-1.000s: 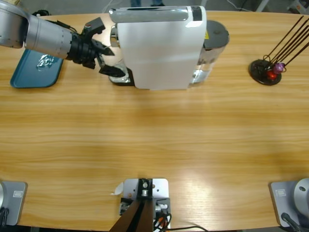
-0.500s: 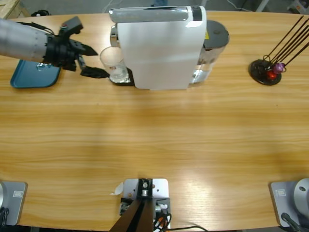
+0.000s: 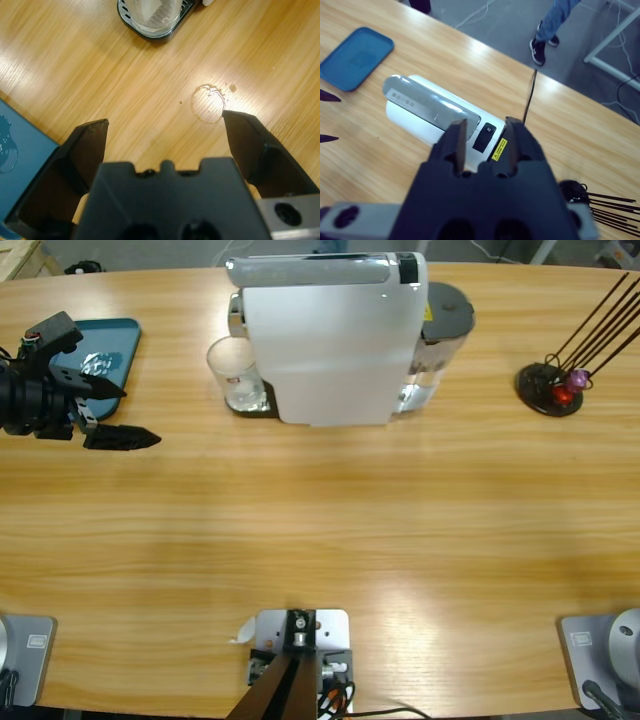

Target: Pour coffee

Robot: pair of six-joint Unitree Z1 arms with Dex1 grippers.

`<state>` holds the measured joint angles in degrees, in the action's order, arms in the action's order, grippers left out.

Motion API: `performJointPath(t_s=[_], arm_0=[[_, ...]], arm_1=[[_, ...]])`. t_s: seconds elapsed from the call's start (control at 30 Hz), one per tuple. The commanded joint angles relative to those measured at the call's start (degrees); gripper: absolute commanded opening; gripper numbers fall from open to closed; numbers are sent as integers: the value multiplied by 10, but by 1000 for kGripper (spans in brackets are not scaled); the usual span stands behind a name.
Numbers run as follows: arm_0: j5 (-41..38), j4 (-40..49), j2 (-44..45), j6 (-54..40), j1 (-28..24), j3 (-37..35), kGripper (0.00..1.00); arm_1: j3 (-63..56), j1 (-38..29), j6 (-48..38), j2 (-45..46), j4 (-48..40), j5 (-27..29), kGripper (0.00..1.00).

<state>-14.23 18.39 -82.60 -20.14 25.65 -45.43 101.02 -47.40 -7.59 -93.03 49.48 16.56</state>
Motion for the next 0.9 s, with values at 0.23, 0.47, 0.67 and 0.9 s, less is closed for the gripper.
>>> performJointPath(t_s=[0.23,0.47,0.67,0.9], arm_0=[[7,4,-21,8,-7,12,1000],[6,2,-36,8,-7,12,1000],[7,2,-36,8,-7,12,1000],[7,2,-35,8,-7,15,1000]], arm_1=[[103,92,-54,-141,110,-111,0],[112,93,-62,-158,132,-143,0],[111,93,-61,-159,132,-139,0],[109,98,-59,-168,130,-133,0]])
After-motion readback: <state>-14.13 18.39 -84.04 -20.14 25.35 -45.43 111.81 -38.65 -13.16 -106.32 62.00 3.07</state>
